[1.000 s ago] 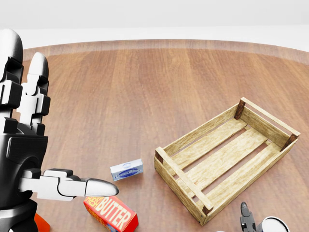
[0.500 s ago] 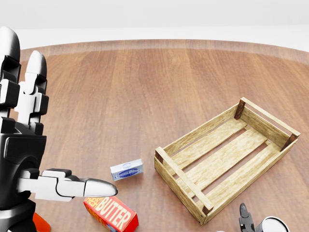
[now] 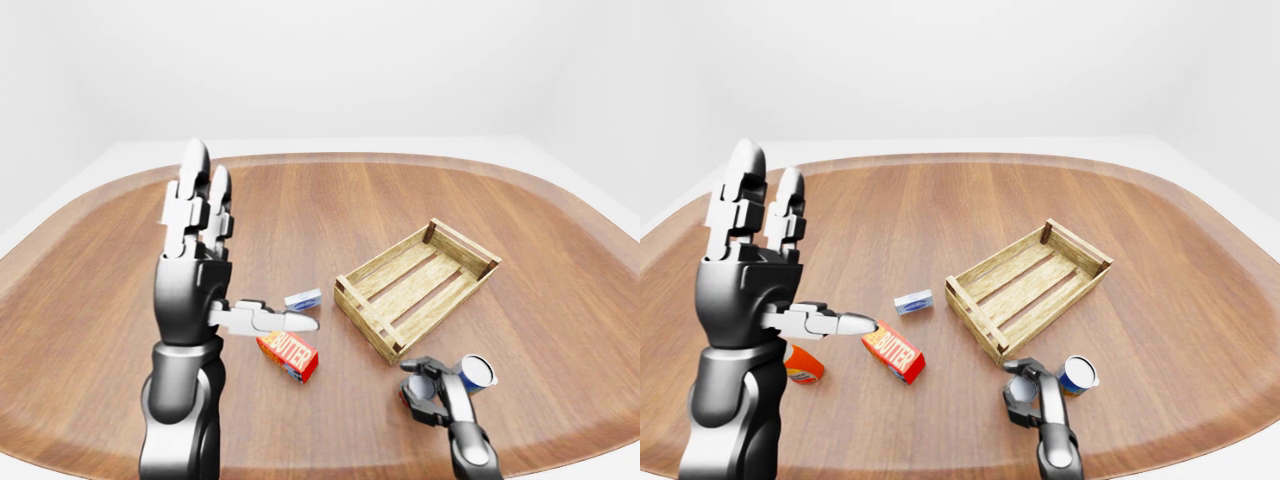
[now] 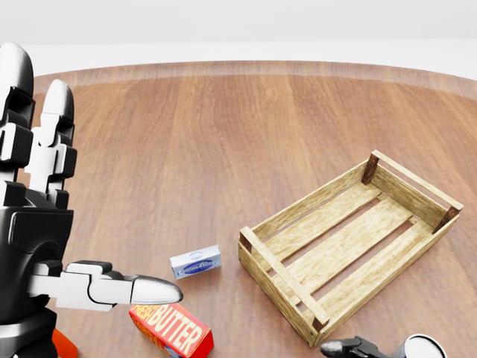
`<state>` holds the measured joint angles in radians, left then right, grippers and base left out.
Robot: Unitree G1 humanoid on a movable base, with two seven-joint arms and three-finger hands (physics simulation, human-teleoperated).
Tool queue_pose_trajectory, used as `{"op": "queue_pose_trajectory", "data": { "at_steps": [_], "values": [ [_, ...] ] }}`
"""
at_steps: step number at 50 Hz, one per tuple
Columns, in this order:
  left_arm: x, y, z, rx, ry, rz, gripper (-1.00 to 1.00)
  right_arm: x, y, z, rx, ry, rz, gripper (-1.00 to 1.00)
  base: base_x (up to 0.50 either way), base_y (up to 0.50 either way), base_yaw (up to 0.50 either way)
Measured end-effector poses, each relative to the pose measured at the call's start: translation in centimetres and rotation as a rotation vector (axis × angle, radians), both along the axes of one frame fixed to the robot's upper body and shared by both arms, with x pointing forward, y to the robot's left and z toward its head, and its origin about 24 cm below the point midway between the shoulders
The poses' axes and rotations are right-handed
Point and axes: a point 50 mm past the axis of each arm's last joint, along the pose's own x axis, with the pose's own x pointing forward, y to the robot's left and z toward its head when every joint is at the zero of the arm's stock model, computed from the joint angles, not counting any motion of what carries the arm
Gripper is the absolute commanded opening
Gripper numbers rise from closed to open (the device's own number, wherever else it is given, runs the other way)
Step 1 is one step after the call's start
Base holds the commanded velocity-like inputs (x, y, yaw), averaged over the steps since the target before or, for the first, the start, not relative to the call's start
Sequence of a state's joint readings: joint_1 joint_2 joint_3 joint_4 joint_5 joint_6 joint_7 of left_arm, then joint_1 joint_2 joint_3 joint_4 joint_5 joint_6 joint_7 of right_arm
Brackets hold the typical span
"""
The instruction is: Pick up the tomato sauce, and put it in the wooden tray.
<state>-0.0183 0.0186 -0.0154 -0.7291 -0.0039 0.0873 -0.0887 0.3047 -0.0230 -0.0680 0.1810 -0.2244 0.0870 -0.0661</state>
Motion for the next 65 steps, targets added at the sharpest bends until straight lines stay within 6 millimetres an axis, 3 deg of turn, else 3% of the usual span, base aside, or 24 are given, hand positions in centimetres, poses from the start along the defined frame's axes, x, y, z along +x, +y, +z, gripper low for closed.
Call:
{"op": "queue_pose_trajectory", "data": {
  "at_steps": [22,30,39,47,55,65],
  "values": [
    [0.1,0.0,-0.1,0.001,0.007,0.001,1.0,0.1,0.1,0.0,0.028,-0.009,0.004,-1.0,0.0,0.0,0.0],
    [0.0,0.0,-0.1,0.001,0.004,0.001,1.0,0.2,0.4,1.1,0.022,-0.05,0.02,-1.0,0.0,0.0,0.0],
    [0.0,0.1,0.1,0.0,-0.005,0.002,1.0,0.7,1.4,4.7,0.005,-0.195,0.084,-1.0,0.0,0.0,0.0],
    [-0.1,0.2,0.3,-0.004,-0.018,0.004,1.0,0.9,2.8,9.3,-0.023,-0.376,0.179,-1.0,0.0,0.0,0.0],
    [-0.1,0.3,0.5,-0.008,-0.024,0.005,1.0,0.5,4.1,13.6,-0.051,-0.54,0.27,-1.0,0.0,0.0,0.0],
    [0.0,0.3,0.3,-0.009,-0.015,0.004,1.0,-0.5,5.0,17.6,-0.091,-0.688,0.363,-1.0,0.0,0.0,0.0]
  ]
}}
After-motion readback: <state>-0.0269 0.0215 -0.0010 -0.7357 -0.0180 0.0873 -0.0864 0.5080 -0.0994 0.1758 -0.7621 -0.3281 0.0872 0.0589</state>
